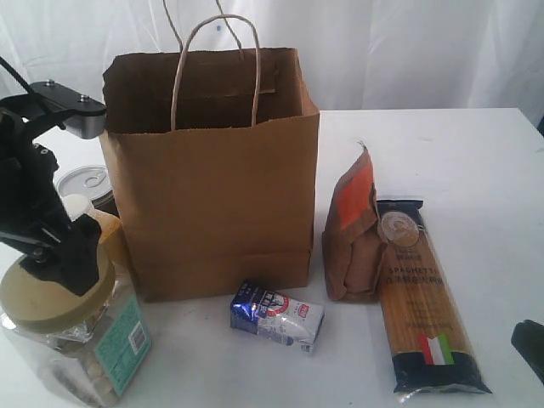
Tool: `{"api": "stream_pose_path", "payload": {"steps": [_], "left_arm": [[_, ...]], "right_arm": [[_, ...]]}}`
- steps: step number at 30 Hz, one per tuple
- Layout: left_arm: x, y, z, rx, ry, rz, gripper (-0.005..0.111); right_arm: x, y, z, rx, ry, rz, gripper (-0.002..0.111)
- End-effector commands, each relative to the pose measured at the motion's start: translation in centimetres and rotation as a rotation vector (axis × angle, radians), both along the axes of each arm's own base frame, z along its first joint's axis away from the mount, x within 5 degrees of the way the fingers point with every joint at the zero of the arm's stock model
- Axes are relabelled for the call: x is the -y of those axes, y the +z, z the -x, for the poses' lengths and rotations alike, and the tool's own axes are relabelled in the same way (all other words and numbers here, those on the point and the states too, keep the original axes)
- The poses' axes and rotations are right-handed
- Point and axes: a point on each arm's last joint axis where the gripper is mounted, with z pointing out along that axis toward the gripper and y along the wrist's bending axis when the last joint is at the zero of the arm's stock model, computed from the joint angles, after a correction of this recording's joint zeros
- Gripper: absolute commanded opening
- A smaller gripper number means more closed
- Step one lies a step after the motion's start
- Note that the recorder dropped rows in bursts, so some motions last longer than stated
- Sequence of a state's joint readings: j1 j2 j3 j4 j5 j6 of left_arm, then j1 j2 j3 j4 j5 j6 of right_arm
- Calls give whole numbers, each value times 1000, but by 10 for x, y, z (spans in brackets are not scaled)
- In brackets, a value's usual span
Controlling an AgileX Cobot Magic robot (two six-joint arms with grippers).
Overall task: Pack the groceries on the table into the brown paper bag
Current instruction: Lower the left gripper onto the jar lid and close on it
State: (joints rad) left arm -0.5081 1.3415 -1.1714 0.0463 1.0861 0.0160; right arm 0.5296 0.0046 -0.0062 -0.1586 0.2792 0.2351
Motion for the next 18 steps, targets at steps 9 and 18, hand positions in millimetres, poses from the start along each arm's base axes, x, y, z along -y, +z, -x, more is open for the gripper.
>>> {"api": "stream_pose_path", "payload": {"steps": [9, 18], "left_arm": [[2, 2, 2, -10, 22, 14, 105], [1, -17, 6, -54, 43, 12, 105]], "right_arm": [[0, -1, 0, 0, -5, -4, 0], [0, -1, 0, 0, -5, -4, 0]]}}
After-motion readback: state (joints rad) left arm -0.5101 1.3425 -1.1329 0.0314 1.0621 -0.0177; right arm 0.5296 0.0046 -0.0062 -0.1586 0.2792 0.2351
